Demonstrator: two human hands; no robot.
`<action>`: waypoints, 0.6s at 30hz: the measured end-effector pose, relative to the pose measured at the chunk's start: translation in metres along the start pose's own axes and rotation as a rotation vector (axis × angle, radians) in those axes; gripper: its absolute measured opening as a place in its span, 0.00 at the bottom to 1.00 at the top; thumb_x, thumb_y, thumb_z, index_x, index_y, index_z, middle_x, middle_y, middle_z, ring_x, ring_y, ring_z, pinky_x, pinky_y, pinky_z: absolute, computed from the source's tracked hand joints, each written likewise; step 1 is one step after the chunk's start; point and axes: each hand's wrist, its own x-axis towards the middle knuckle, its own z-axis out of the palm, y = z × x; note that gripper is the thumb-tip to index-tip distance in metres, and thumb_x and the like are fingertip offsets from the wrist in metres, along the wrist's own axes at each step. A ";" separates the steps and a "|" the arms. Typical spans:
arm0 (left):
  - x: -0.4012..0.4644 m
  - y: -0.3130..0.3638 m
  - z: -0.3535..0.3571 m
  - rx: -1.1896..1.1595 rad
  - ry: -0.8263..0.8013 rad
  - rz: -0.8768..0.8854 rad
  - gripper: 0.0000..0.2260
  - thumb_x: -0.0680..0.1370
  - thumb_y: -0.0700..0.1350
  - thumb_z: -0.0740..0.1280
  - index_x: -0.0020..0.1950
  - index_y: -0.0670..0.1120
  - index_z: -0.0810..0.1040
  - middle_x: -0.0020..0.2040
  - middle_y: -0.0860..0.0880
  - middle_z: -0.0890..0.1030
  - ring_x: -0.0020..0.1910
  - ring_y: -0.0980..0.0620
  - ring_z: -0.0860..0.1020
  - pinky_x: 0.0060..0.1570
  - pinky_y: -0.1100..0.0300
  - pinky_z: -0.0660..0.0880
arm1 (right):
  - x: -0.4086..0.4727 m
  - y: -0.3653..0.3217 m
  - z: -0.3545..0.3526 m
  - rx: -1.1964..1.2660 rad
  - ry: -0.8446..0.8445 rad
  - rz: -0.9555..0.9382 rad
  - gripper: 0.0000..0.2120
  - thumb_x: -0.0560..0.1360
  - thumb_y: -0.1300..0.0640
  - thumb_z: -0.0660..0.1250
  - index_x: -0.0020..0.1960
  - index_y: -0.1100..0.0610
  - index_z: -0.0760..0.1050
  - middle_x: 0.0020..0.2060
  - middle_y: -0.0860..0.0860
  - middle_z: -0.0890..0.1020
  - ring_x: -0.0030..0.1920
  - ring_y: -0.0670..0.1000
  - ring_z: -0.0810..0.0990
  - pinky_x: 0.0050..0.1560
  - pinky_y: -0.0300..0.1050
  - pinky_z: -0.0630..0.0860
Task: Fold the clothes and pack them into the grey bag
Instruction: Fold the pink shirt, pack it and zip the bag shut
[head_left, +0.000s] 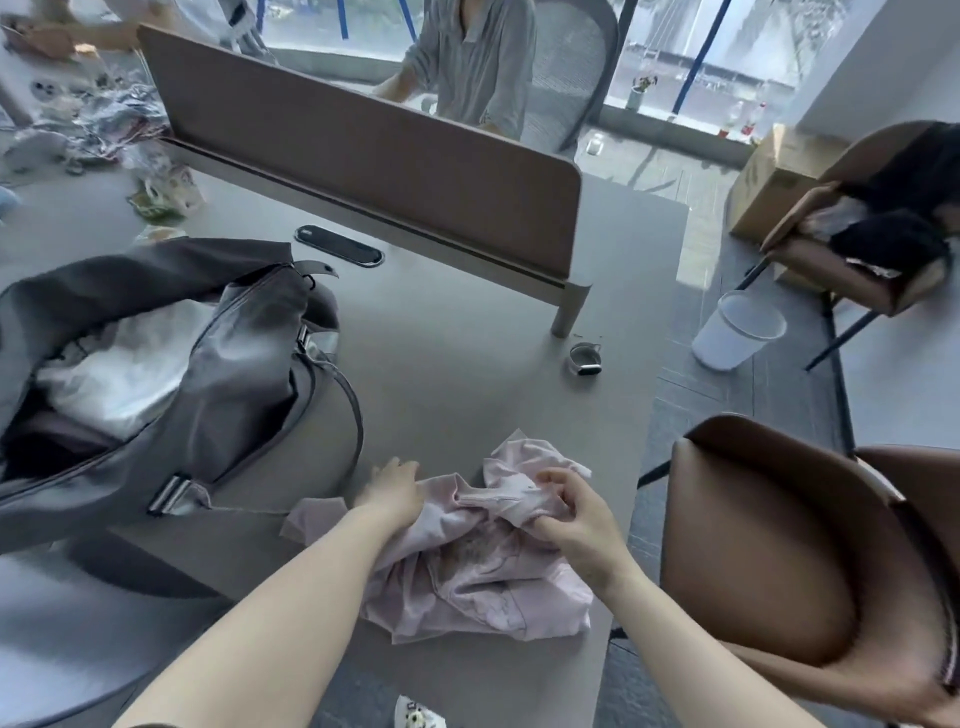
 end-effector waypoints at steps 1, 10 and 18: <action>0.002 0.000 0.001 0.036 0.016 -0.008 0.19 0.80 0.47 0.57 0.72 0.50 0.68 0.70 0.46 0.68 0.69 0.42 0.67 0.67 0.47 0.66 | -0.002 -0.003 -0.001 0.028 -0.013 0.002 0.19 0.67 0.60 0.74 0.55 0.46 0.78 0.49 0.43 0.83 0.50 0.44 0.81 0.46 0.36 0.77; -0.014 -0.004 -0.013 -0.103 -0.084 -0.032 0.04 0.72 0.49 0.65 0.41 0.51 0.71 0.46 0.50 0.79 0.46 0.47 0.77 0.42 0.57 0.71 | 0.012 0.004 -0.004 -0.277 -0.065 0.151 0.11 0.71 0.60 0.72 0.53 0.57 0.79 0.37 0.50 0.79 0.38 0.45 0.76 0.36 0.36 0.72; -0.054 0.006 -0.065 -0.419 -0.046 0.096 0.11 0.67 0.48 0.68 0.32 0.49 0.66 0.31 0.52 0.69 0.31 0.51 0.66 0.32 0.57 0.62 | 0.021 -0.030 -0.020 -0.252 0.126 -0.018 0.20 0.72 0.61 0.69 0.31 0.54 0.59 0.26 0.45 0.63 0.29 0.46 0.61 0.29 0.41 0.58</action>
